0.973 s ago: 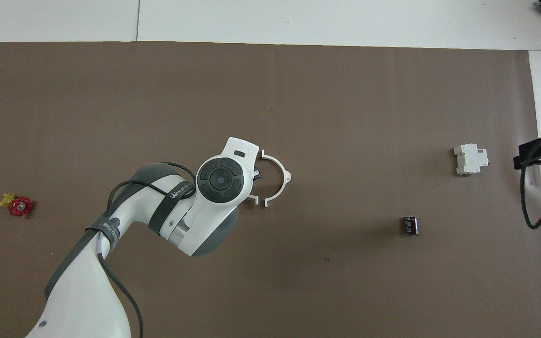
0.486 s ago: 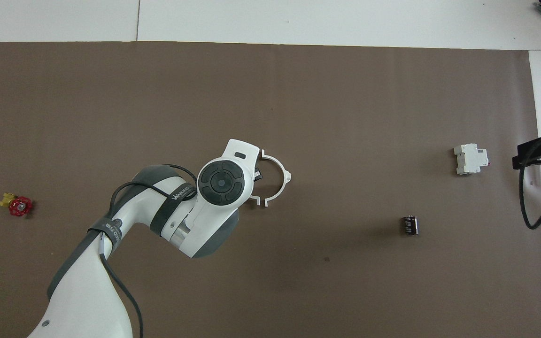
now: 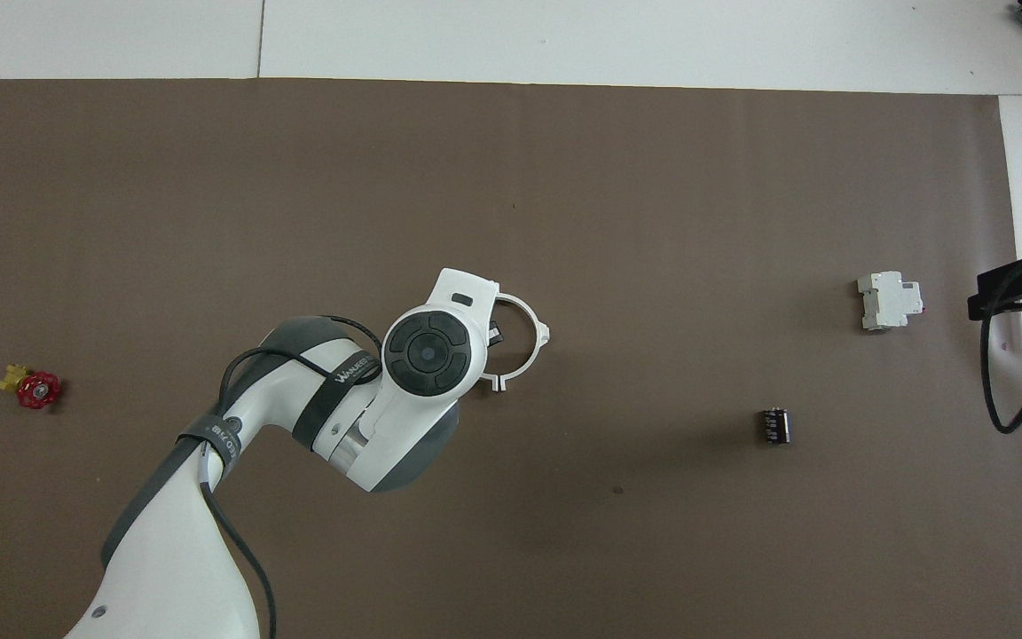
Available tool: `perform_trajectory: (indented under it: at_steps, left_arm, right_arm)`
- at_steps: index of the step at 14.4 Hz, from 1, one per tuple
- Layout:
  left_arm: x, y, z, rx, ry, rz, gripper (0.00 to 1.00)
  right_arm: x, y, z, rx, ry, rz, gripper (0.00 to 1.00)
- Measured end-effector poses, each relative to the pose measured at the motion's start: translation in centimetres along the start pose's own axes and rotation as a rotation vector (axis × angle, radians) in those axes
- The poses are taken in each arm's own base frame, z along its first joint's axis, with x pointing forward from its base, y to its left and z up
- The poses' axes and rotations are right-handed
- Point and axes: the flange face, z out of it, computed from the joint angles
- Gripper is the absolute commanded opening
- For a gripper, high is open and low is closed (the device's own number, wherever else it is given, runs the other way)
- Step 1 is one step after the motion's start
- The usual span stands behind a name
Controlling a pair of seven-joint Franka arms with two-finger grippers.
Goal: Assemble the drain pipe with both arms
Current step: 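Press the held half-ring against the placed half-ring to close the ring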
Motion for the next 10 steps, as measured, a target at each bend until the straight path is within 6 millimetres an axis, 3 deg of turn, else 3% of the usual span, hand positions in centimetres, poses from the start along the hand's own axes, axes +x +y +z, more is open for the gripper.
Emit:
perform_trajectory:
  at_steps: [10]
  left_arm:
    - [-1.0,0.31,0.77,0.016,0.006,-0.015,0.0]
  right_arm:
    - [0.0,0.0,0.0,0.0,0.0,0.0,1.0]
